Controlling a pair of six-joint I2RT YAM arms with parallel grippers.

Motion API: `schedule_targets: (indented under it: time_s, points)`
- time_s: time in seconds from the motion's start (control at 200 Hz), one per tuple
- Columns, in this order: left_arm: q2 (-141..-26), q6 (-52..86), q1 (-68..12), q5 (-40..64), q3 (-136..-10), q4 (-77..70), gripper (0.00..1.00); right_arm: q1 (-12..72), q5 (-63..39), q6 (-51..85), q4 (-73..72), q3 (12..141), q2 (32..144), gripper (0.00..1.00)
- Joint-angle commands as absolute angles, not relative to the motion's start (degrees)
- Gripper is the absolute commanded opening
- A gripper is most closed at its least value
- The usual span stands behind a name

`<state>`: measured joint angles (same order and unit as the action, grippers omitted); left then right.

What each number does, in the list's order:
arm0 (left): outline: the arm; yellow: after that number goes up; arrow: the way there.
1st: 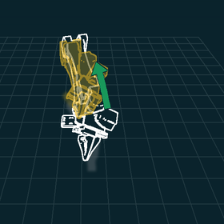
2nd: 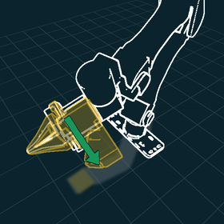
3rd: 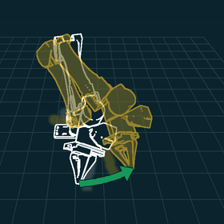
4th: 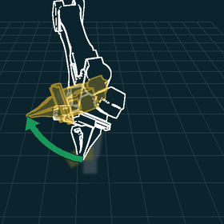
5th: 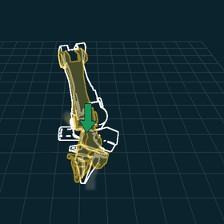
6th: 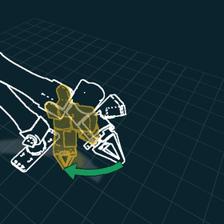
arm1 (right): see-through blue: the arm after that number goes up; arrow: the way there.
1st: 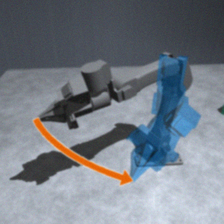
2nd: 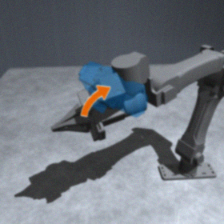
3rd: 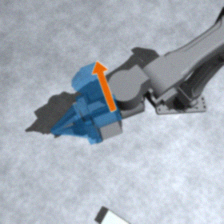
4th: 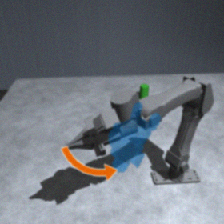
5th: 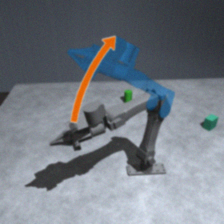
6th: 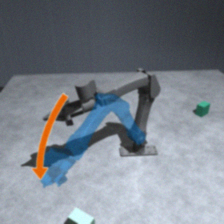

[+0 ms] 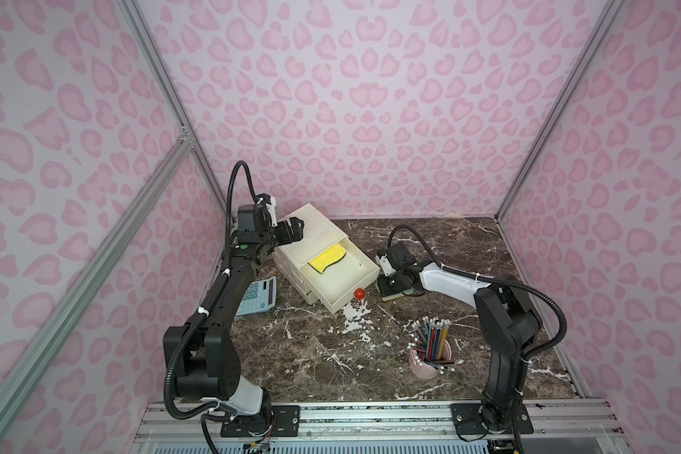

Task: Take the sponge out of the drawer
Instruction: Place the sponge at the center of the board.

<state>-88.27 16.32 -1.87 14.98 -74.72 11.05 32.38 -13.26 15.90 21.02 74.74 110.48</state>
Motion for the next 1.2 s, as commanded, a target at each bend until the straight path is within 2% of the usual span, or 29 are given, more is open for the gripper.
schedule_targets:
  time_s: [0.0,0.34,0.925,1.195]
  points:
    - [-88.50,16.61,-1.76,14.19,-74.36,16.13,0.99,32.19,-14.76,18.70,17.67,74.52,111.47,0.00]
    - [-88.74,16.61,-1.76,14.06,-74.36,16.09,0.99,31.38,-16.47,24.55,15.47,75.37,114.79,0.00]
    - [-88.87,16.79,-1.76,14.41,-74.27,15.91,0.98,32.09,-16.26,33.76,8.23,63.44,106.38,0.00]
    - [-88.78,16.94,-1.76,14.77,-74.02,15.61,0.98,33.15,-15.98,34.98,6.80,67.72,109.31,0.00]
